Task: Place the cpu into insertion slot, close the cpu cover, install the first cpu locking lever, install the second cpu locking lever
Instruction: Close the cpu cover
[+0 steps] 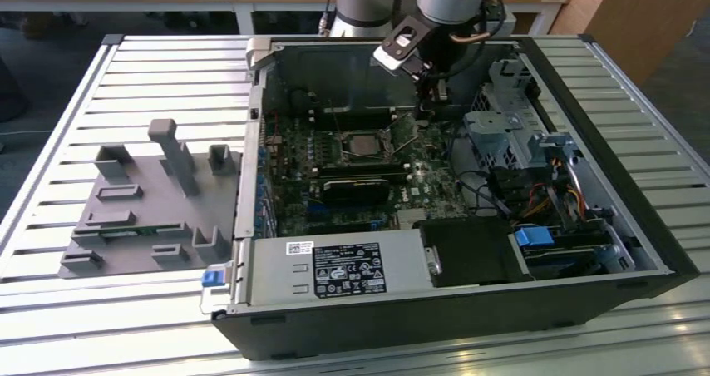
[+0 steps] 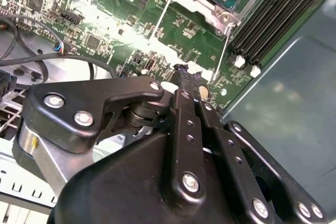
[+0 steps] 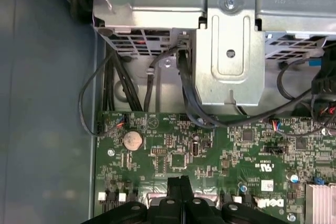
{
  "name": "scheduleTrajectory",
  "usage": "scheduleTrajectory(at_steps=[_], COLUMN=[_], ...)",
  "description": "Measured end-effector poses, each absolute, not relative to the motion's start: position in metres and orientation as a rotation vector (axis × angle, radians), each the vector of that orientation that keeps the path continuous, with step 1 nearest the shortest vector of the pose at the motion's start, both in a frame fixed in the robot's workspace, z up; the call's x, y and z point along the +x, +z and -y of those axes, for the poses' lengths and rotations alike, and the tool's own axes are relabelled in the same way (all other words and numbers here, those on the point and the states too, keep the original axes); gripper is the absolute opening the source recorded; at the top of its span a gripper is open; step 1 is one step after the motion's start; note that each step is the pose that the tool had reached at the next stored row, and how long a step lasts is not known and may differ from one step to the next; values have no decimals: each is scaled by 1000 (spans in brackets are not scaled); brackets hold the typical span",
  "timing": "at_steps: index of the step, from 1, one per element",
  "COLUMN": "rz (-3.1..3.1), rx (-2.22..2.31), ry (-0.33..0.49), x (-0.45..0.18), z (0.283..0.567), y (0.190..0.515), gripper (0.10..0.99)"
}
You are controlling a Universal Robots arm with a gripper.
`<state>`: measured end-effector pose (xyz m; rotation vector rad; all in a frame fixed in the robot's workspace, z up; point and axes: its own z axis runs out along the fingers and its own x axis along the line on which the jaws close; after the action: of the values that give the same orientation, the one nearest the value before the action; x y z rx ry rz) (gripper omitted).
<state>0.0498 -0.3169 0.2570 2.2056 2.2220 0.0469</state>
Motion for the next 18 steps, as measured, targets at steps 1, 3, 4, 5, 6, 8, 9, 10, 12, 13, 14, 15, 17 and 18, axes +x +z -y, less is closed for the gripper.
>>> scheduleTrajectory(at_steps=[1,3,4,5,6,8,9,10,12,13,14,15,17,18], rz=[-2222,-2222,-2222,-2222,-2222,-2222,-2222,-2222,-2222,-2222,-2222,-2222,-2222,-2222], rx=[2206,2206,2206,2206,2206,2206,2206,2206,2206,2206,2206,2206,2206,2206], ry=[47,47,47,47,47,47,47,47,47,46,47,46,46,46], x=[51,54,55,56,57,59,60,61,61,61,62,62,62,62], z=[317,317,316,316,316,316,316,316,316,316,316,316,316,316], y=[257,257,256,256,256,255,255,255,253,252,252,251,249,249], gripper=[114,114,114,114,114,114,114,114,114,114,114,114,114,114])
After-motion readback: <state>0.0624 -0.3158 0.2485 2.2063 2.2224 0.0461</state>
